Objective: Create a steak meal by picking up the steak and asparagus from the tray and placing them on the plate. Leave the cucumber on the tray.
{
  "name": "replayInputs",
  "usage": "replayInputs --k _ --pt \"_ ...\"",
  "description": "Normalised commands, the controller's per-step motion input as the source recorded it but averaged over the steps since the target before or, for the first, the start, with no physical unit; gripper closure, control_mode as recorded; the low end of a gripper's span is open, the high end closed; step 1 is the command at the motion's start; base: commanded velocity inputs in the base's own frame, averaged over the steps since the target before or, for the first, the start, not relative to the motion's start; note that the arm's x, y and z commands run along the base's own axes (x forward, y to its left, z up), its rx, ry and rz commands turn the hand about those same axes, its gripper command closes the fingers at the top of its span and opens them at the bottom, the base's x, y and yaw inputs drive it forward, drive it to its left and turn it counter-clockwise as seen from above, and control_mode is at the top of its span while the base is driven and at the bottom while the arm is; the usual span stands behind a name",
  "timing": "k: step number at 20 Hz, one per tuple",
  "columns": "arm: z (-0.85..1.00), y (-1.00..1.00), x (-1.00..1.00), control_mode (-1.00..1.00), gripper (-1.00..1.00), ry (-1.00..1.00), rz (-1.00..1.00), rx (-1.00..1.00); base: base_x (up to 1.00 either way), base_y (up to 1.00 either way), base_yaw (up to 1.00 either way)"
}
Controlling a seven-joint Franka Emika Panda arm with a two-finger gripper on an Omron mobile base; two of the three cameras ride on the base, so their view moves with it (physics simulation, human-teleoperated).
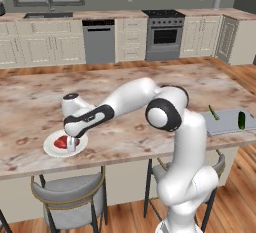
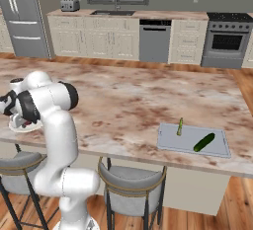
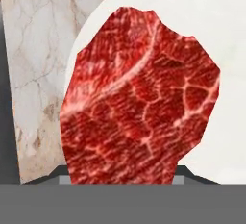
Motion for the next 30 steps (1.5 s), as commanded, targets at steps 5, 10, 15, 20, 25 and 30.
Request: replayInputs --k 5,10,15,20,25,30 --pt "-0.17 0.22 0.23 -1.0 -1.0 0.0 0.0 -0.01 0.0 0.0 0.0" --pt "-0.01 0.25 0.11 -1.0 -1.0 -0.03 0.0 0.0 0.0 0.0 0.0" --pt "0.05 0.05 0.0 -1.0 -1.0 -0.06 0.0 0.0 0.0 0.0 0.0" --pt "0.17 -0.16 -0.01 -1.0 -1.0 -0.11 -0.02 0.0 0.0 0.0 0.0" --pt "0.68 -0.53 -0.33 -1.0 -1.0 -0.16 -0.04 0.0 0.0 0.0 0.0" --pt "0.44 -0.97 -0.43 -1.0 -1.0 -0.07 -0.18 0.04 0.0 0.0 0.0"
